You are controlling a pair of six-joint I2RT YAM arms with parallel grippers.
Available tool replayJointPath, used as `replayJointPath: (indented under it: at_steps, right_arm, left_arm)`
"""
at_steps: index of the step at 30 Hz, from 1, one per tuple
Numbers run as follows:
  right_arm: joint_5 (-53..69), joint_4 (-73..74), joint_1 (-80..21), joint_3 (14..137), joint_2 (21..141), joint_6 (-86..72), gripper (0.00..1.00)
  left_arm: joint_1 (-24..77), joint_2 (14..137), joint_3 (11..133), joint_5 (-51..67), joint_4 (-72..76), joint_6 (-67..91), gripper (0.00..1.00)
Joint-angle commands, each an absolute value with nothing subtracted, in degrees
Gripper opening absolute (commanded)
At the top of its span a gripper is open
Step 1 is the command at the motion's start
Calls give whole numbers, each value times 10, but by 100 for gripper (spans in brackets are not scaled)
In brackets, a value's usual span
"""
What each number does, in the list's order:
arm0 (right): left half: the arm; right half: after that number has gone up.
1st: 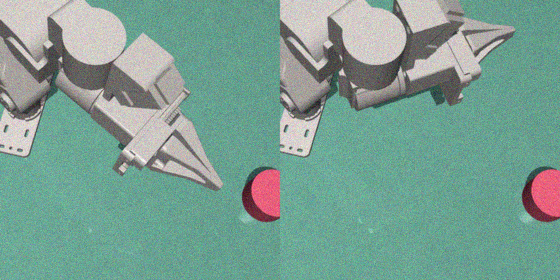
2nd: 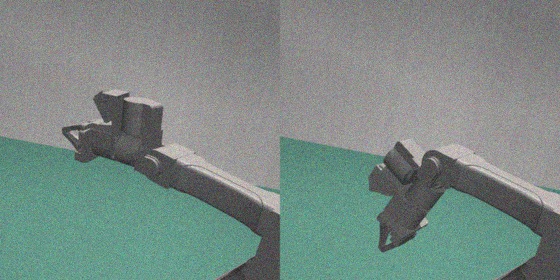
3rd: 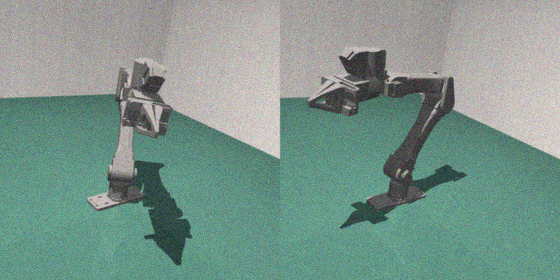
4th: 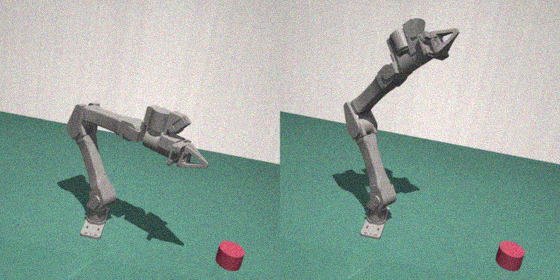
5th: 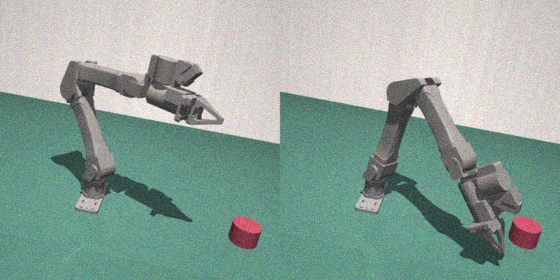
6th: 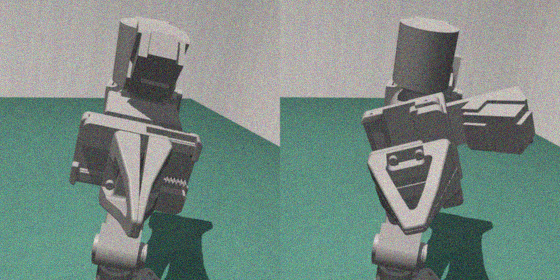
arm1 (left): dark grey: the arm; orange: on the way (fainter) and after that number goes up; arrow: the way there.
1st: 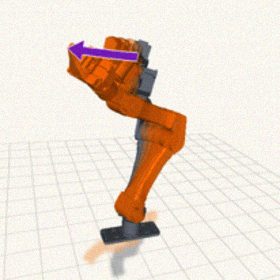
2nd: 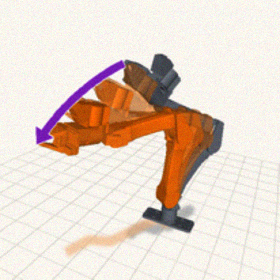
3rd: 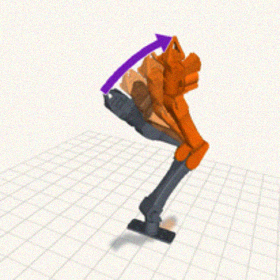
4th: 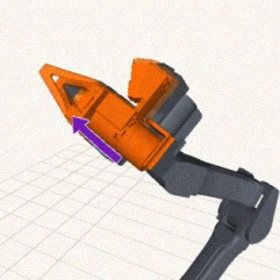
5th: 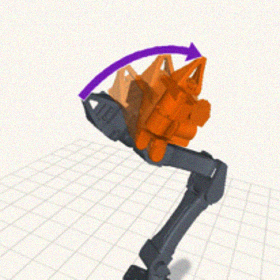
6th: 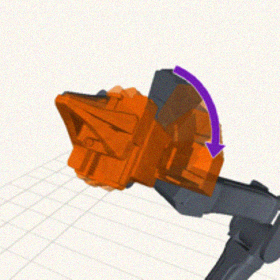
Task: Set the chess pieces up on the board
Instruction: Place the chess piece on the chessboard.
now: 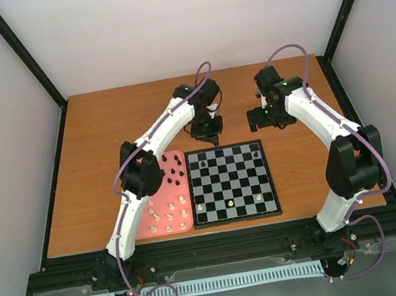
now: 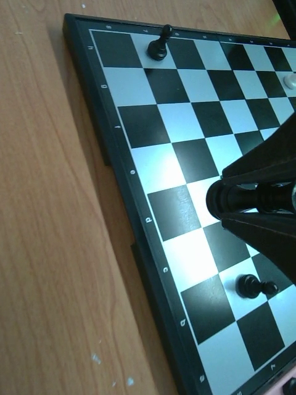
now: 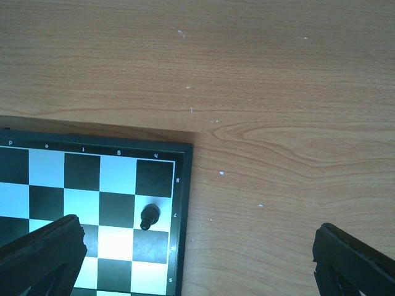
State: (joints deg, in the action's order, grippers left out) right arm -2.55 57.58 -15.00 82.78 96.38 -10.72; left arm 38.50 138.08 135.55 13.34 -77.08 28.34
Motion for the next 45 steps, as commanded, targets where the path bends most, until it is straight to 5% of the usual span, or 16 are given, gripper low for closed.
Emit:
replayJointPath:
  at_steps: [1, 45]
  right_arm:
    - [-30, 572, -141, 820, 945, -95, 100]
    - [-14, 567, -121, 811, 957, -91, 100]
  left_arm:
    - [394, 1390, 1365, 145, -789, 291, 1]
    - [398, 1466, 1394, 162, -787, 284, 2]
